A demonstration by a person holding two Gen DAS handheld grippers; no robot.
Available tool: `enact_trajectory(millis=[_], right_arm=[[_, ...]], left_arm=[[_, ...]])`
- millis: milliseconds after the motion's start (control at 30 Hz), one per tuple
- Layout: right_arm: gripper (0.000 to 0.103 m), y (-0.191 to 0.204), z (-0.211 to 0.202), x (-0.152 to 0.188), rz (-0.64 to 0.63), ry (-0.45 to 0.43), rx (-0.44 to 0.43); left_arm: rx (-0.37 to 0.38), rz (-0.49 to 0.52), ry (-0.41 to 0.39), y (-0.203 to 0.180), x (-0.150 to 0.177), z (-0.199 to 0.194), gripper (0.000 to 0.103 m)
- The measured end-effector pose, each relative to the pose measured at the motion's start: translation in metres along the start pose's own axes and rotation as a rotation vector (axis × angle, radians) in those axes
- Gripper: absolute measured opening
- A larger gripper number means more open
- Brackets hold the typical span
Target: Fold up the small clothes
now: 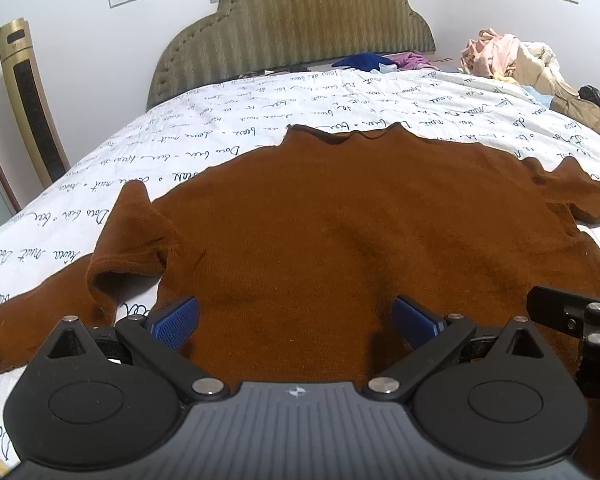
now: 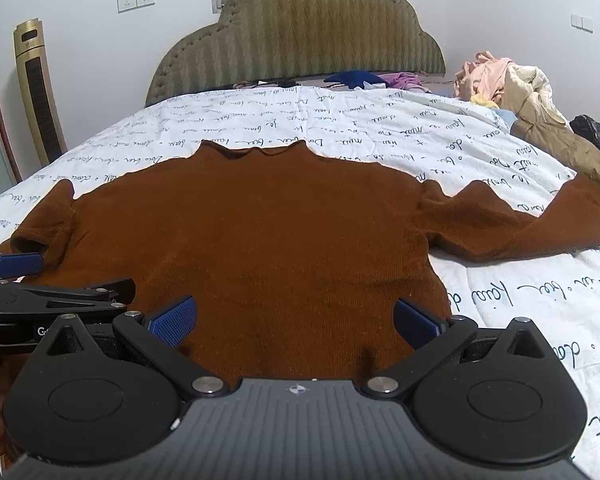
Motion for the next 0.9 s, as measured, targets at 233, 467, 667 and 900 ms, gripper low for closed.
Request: enact_trajectory(millis=[233,467,667,900], right_arm=[[0.103,-0.0036,-0.0034,0.0022,0.005,-0.003,0.01],[0.103,-0.0075,-0.0032,0.0033,0.014,-0.01,0.013],[0.103,-0.0081,-0.0039,0.0049,0.011,-0.012,0.02],[0.103,-0.0054,-0.0019,0.0039,0.008,-0.008,0.015]], left_arm=[[-0.005,-0.005,0.0,0.0006,0.0024,0.0014,0.103],[-0.009,-0.01,-0.011,-0.0004,0.0018,-0.0008,0.103],[-0.023,-0.011,0.003,-0.001,0.0027,0.0015,0.103],[-0.033,-0.007,0.012,-0.0019,0.0021,0.004,0.103]])
Point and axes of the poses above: each gripper's, at about its wrist camera, not at the fingertips, and z roughly the way its jaws point, y to its left, x to its underside, the point moved 6 cm from there along z, roughly the way its jaws point, and after that the axes turned 10 degrees about -x, right-handed, at the moved point
